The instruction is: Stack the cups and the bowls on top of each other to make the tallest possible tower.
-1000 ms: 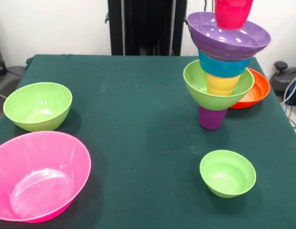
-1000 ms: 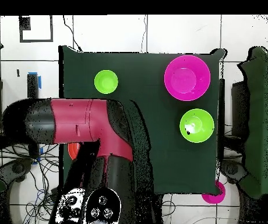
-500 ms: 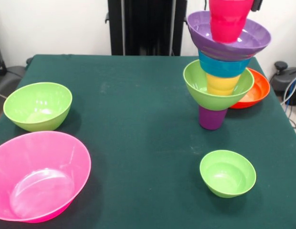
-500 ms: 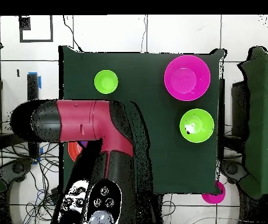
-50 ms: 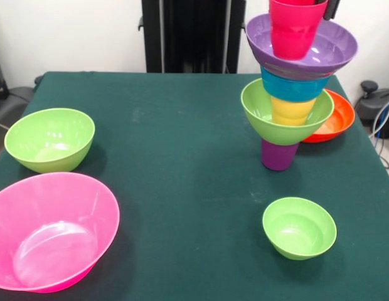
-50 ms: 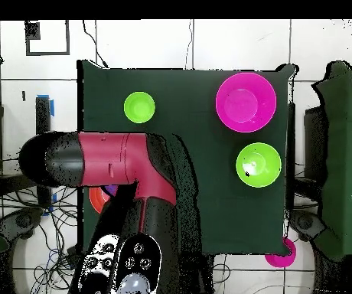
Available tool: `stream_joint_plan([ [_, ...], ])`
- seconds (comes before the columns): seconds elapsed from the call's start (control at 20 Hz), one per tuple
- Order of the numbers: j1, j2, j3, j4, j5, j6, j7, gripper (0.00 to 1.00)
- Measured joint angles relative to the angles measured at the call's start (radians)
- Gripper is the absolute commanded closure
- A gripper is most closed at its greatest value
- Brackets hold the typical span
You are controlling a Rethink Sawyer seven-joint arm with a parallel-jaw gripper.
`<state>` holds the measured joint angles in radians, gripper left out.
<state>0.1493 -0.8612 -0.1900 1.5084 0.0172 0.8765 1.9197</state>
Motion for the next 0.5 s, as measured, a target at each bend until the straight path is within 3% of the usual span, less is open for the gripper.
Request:
stream_joint_plan([
  [0.5, 0.021, -0.038, -0.007, 0.004, 0.016, 0.025, 0.0, 1.0],
])
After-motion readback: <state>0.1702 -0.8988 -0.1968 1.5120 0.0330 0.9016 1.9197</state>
